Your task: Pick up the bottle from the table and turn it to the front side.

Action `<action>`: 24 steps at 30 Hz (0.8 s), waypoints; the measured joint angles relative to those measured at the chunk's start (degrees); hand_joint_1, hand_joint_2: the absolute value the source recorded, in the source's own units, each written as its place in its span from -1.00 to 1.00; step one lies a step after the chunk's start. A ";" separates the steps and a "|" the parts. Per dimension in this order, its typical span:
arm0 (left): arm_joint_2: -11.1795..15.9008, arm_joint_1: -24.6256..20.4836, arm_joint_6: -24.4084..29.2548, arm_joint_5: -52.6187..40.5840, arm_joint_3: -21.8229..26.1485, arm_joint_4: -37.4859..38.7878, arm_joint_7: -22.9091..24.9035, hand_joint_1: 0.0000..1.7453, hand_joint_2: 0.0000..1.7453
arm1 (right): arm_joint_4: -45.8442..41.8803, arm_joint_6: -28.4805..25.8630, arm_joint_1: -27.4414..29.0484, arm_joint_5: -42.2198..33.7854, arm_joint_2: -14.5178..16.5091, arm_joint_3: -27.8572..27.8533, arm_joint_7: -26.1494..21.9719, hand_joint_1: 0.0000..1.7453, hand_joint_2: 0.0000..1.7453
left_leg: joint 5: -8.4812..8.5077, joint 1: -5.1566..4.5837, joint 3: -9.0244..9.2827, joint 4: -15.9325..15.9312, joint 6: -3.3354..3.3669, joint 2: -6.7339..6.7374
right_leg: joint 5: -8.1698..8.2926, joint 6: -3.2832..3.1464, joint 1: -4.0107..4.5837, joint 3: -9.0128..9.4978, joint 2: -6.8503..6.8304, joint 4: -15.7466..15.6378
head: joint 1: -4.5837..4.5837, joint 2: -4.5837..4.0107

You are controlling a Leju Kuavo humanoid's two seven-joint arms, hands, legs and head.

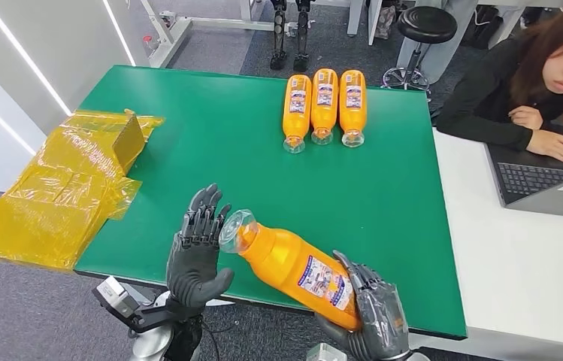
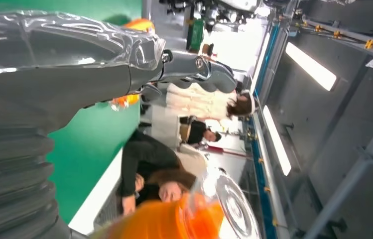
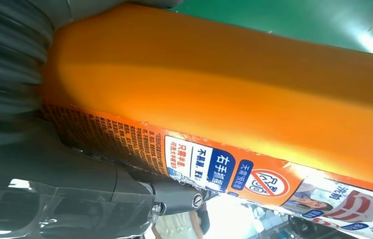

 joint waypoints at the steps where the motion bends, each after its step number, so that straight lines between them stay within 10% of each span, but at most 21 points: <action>1: 0.01 -0.07 -0.43 0.18 -0.42 0.08 0.01 -1.00 1.00 | 0.04 0.36 0.03 0.11 0.52 0.34 -0.13 1.00 1.00 | 0.00 0.00 0.00 0.00 0.00 0.00 | 0.00 0.00 0.00 0.00 0.00 0.00 | 0.00 0.00; 19: 0.90 -4.94 -5.61 6.22 -8.46 0.24 2.48 -1.00 1.00 | 4.91 2.20 -3.49 -3.15 6.41 7.02 -0.33 1.00 1.00 | 0.01 0.00 0.02 0.00 -0.01 0.01 | 0.02 -0.01 0.00 0.00 0.03 0.01 | 0.00 0.00; 20: 1.00 -5.24 -5.62 6.41 -8.57 0.24 2.52 -0.91 1.00 | 5.22 2.24 -3.82 -3.19 6.62 7.23 -0.34 1.00 1.00 | 0.01 0.00 0.02 0.00 -0.01 0.02 | 0.02 -0.01 0.00 0.00 0.03 0.01 | -0.01 0.00; 24: 1.43 -5.93 -5.85 7.47 -8.76 0.24 3.00 0.99 1.00 | 6.21 2.35 -4.81 -3.46 7.30 7.75 -0.34 1.00 1.00 | 0.01 0.00 0.02 0.01 -0.01 0.03 | 0.02 -0.01 0.00 0.01 0.03 0.01 | -0.01 0.00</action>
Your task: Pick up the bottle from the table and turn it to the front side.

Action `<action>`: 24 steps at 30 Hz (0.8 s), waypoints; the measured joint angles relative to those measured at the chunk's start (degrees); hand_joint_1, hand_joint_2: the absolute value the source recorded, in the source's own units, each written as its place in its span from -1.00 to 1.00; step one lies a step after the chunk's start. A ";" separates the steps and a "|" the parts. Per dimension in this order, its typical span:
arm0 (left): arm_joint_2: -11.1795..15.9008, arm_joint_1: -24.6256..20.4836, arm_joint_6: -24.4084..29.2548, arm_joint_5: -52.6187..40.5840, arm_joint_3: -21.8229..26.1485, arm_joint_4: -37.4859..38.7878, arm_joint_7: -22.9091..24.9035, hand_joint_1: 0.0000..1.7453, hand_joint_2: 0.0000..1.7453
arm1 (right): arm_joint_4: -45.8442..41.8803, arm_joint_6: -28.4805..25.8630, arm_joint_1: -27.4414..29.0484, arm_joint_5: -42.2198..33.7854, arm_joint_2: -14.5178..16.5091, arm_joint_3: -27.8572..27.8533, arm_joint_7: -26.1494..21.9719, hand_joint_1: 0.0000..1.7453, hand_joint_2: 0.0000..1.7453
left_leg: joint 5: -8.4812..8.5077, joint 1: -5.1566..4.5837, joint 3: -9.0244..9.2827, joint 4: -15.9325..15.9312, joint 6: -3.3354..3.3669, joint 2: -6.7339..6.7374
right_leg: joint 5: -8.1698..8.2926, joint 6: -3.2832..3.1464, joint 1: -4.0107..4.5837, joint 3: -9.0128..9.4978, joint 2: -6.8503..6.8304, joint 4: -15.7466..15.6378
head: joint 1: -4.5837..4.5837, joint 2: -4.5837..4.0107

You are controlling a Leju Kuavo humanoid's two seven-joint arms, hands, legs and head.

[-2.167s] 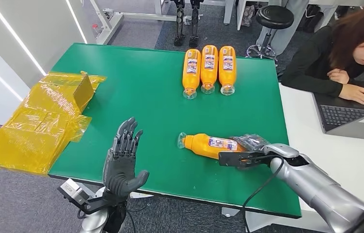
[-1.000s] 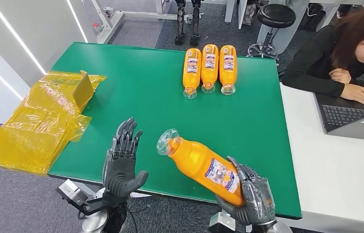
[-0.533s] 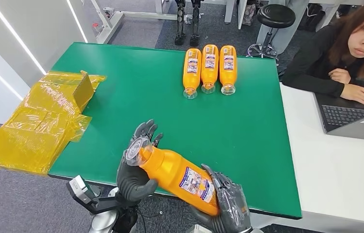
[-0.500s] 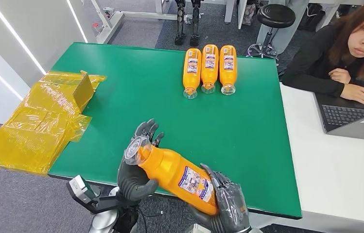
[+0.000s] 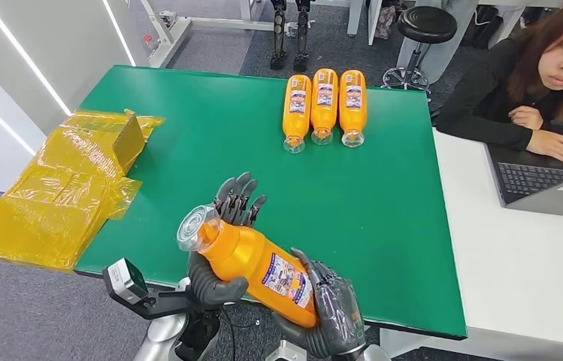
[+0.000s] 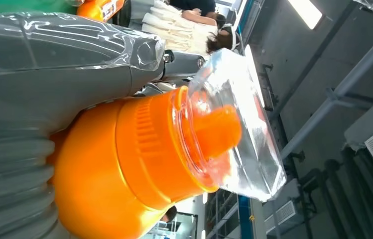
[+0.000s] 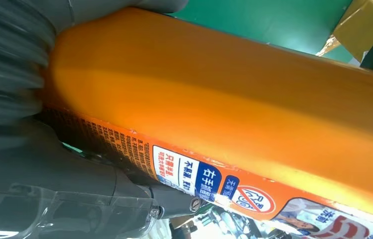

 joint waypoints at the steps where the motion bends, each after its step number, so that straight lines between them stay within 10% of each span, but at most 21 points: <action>1: 0.10 -0.15 -0.06 0.34 -0.04 0.00 0.22 1.00 1.00 | 0.20 0.01 -0.21 -0.16 0.14 0.11 0.02 1.00 1.00 | 0.00 0.00 0.00 0.00 0.00 0.00 | 0.00 0.00 0.00 0.00 0.00 0.00 | 0.00 0.00; 16: 0.97 -0.90 0.25 1.79 -0.17 0.00 0.67 1.00 1.00 | 2.13 0.23 -1.44 -1.03 1.09 0.43 0.34 1.00 1.00 | 0.00 0.00 0.00 0.00 0.00 0.00 | 0.00 0.00 0.00 -0.01 0.00 0.00 | 0.00 0.00; 20: 1.16 -0.99 0.45 1.81 -0.18 0.00 0.67 1.00 1.00 | 2.50 0.22 -1.43 -1.08 1.10 0.48 0.33 -0.74 1.00 | 0.00 0.00 0.00 0.00 0.00 0.00 | 0.00 0.00 0.00 -0.01 0.00 0.00 | -0.01 0.00; 24: 1.18 -1.12 0.47 1.56 -0.21 0.01 0.97 1.00 1.00 | 2.58 0.41 -1.42 -1.07 1.10 0.87 0.08 -0.74 1.00 | 0.00 0.00 0.00 0.00 0.00 0.00 | 0.00 0.00 0.00 -0.01 0.01 0.00 | 0.01 0.00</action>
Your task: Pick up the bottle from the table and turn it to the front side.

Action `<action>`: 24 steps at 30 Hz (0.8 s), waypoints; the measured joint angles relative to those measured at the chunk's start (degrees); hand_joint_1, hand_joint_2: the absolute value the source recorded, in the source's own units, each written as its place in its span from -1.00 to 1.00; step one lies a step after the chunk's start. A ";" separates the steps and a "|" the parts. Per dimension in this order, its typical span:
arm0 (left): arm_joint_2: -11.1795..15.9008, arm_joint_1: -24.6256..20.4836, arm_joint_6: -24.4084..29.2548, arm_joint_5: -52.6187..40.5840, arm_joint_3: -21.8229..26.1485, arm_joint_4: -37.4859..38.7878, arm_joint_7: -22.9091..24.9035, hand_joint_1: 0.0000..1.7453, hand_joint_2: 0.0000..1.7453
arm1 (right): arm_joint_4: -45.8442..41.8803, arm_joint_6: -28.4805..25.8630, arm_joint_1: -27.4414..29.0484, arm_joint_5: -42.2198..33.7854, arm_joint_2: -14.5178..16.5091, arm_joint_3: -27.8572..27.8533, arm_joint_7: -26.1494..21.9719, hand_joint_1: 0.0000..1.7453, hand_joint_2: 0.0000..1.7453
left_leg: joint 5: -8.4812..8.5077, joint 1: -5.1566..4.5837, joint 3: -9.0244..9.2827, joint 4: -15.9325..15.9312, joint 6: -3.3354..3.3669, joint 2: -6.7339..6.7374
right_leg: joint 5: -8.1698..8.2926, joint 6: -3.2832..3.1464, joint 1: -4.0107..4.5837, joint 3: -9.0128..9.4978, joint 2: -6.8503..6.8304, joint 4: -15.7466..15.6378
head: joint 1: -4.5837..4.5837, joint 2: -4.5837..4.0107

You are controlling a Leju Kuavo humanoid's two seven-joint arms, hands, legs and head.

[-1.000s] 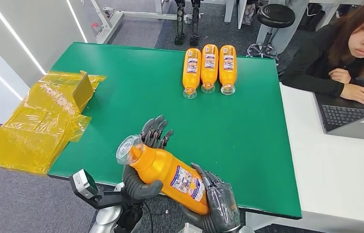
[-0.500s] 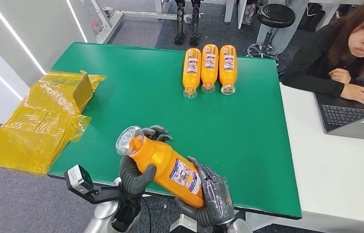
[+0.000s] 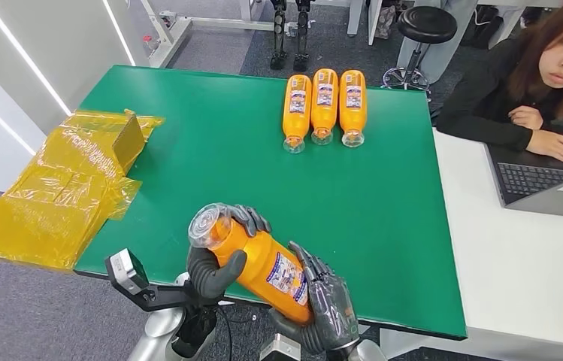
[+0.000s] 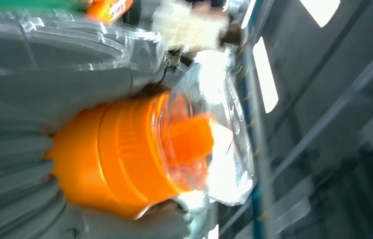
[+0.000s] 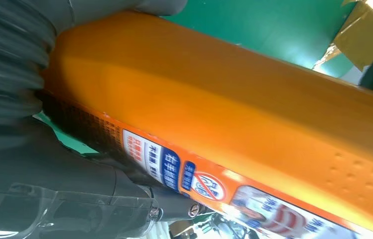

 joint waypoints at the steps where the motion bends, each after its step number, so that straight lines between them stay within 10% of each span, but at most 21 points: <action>1: 0.01 0.00 0.01 -0.05 -0.01 0.00 0.09 1.00 1.00 | 0.01 0.04 -0.01 0.01 0.00 0.07 -0.05 -0.74 1.00 | 0.00 0.00 0.00 0.00 0.00 0.00 | 0.00 0.00 0.00 0.00 0.00 0.00 | -0.01 0.00; 11: 0.03 -0.03 0.89 -0.78 -0.04 0.00 0.03 1.00 1.00 | 0.01 -0.16 -0.02 -0.25 0.00 0.16 -0.34 -1.00 1.00 | 0.00 0.00 0.00 0.00 0.00 0.00 | 0.00 0.00 0.00 0.00 0.01 0.00 | -0.01 0.00; 24: 2.37 -6.76 14.49 -13.58 4.30 5.98 -3.36 1.00 1.00 | 2.48 -2.51 -2.17 -4.97 0.00 2.74 -3.48 -1.00 1.00 | 0.05 0.01 0.00 0.00 -0.05 0.00 | 0.04 -0.05 0.01 0.00 0.03 0.05 | -0.01 0.00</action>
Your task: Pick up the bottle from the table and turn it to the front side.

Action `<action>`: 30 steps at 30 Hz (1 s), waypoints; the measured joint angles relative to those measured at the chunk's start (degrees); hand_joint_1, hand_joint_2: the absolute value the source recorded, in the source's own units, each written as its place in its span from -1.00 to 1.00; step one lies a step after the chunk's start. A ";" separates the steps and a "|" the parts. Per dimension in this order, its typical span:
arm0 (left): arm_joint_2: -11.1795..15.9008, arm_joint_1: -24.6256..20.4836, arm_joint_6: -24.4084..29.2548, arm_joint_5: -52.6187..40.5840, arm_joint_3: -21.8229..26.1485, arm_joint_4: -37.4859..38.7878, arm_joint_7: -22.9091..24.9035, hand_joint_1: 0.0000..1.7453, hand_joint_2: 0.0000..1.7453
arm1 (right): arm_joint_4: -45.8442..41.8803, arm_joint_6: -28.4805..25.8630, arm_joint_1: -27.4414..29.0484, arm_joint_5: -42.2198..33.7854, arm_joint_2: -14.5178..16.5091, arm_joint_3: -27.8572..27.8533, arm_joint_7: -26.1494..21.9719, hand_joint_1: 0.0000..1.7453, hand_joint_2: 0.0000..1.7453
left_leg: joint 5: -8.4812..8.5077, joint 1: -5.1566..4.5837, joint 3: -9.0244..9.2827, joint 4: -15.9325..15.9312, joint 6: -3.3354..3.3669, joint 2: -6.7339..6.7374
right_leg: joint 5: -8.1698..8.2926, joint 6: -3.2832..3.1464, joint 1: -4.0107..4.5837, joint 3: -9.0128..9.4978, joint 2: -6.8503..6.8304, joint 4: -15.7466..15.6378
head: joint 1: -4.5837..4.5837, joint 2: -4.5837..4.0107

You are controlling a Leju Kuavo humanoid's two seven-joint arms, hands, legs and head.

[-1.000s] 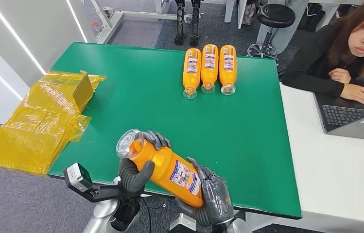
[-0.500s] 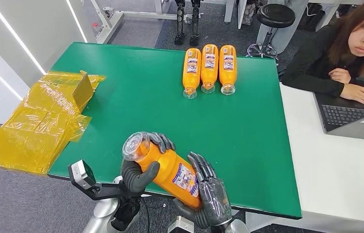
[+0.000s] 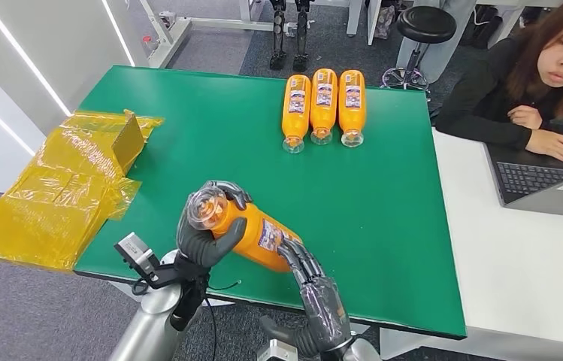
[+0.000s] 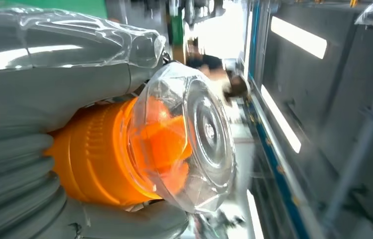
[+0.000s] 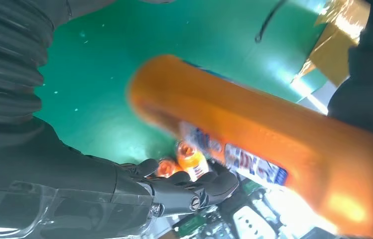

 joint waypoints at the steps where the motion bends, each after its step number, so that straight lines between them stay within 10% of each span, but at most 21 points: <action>1: 0.22 -0.62 1.52 -1.81 0.79 0.72 -0.13 1.00 1.00 | 0.37 0.07 -0.36 -0.38 0.01 0.36 -0.20 -1.00 1.00 | 0.00 0.00 0.00 0.00 0.00 0.00 | 0.00 0.00 0.00 0.00 0.00 0.01 | 0.00 0.00; 14: 7.16 -8.41 21.17 -31.15 9.36 9.01 3.23 1.00 1.00 | 6.32 0.32 -6.11 -7.26 0.92 4.90 -3.01 -1.00 1.00 | 0.04 0.01 0.00 0.00 -0.03 0.04 | 0.01 -0.01 0.01 -0.02 0.01 0.06 | -0.01 0.00; 30: 18.48 -22.73 37.46 -63.81 5.74 30.88 15.61 1.00 1.00 | 14.66 -1.17 -12.69 -14.78 2.48 8.29 -8.00 -1.00 1.00 | 0.10 0.02 0.02 0.00 -0.12 0.18 | 0.04 -0.06 0.01 -0.08 0.18 0.11 | 0.01 0.00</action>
